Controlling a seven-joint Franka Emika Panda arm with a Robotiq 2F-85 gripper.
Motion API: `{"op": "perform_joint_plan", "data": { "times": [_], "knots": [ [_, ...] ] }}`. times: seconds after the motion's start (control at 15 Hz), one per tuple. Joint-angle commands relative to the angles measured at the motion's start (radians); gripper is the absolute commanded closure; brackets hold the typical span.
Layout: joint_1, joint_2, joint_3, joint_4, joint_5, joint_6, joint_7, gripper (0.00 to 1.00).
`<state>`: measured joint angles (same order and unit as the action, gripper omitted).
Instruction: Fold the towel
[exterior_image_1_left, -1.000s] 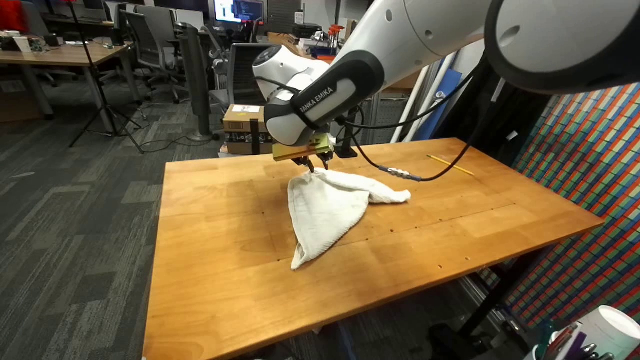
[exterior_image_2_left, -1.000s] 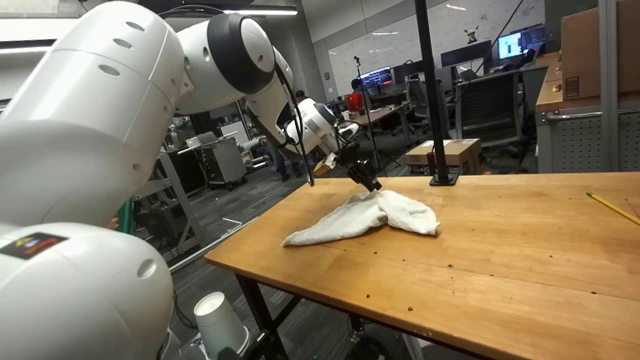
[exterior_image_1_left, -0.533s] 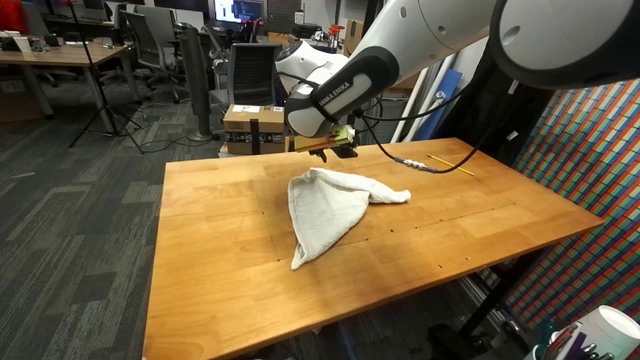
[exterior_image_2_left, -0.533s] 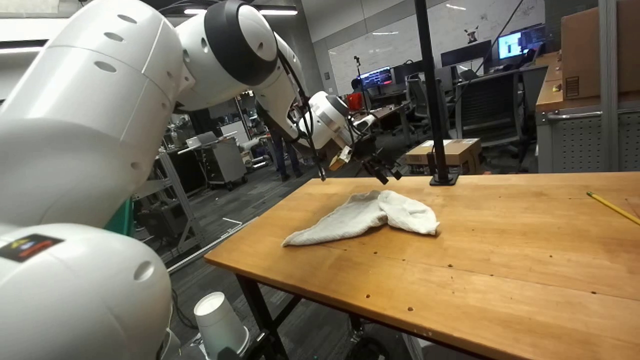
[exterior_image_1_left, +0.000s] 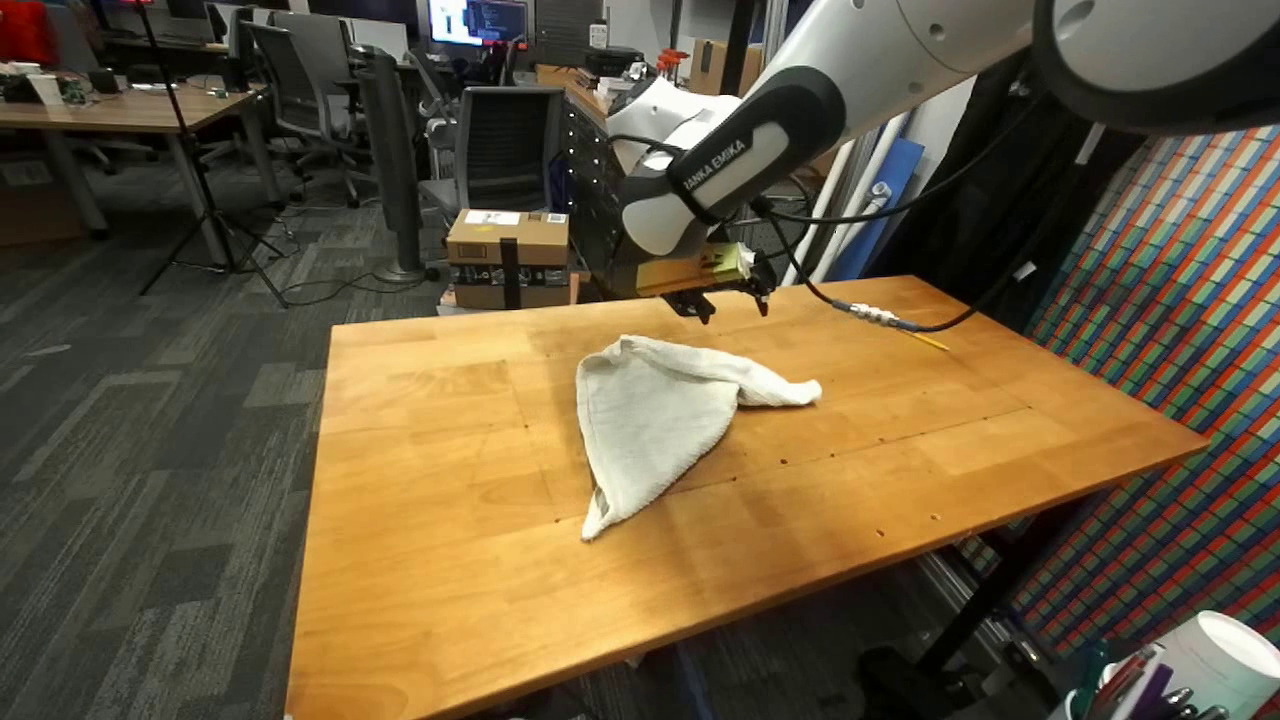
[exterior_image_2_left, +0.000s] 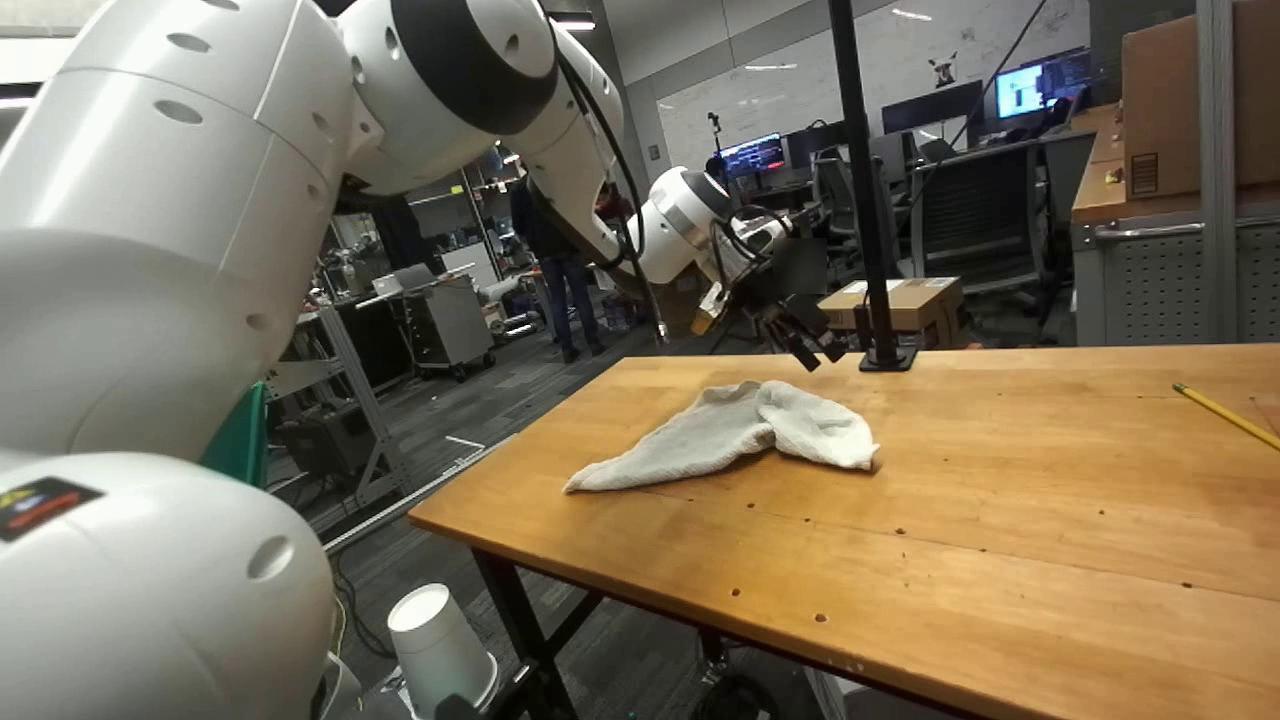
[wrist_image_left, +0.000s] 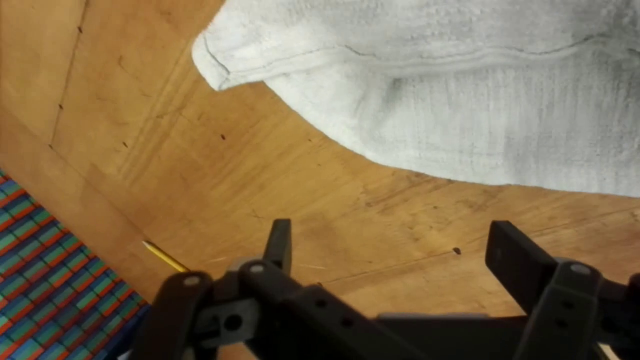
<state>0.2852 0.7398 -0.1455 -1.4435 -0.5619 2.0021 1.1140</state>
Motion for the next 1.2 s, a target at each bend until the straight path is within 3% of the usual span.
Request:
{"op": "perform_joint_plan", "data": {
  "times": [0.0,0.27,0.53,1.13],
  "knots": [
    [-0.031,-0.096,0.021,-0.096,0.113,-0.032,0.049,0.00],
    [-0.084,-0.172,0.055,-0.186,0.286,0.021,0.052,0.00],
    [-0.116,-0.243,0.058,-0.302,0.377,0.097,0.047,0.00],
    [-0.151,-0.315,0.026,-0.544,0.352,0.310,0.021,0.00]
  ]
}}
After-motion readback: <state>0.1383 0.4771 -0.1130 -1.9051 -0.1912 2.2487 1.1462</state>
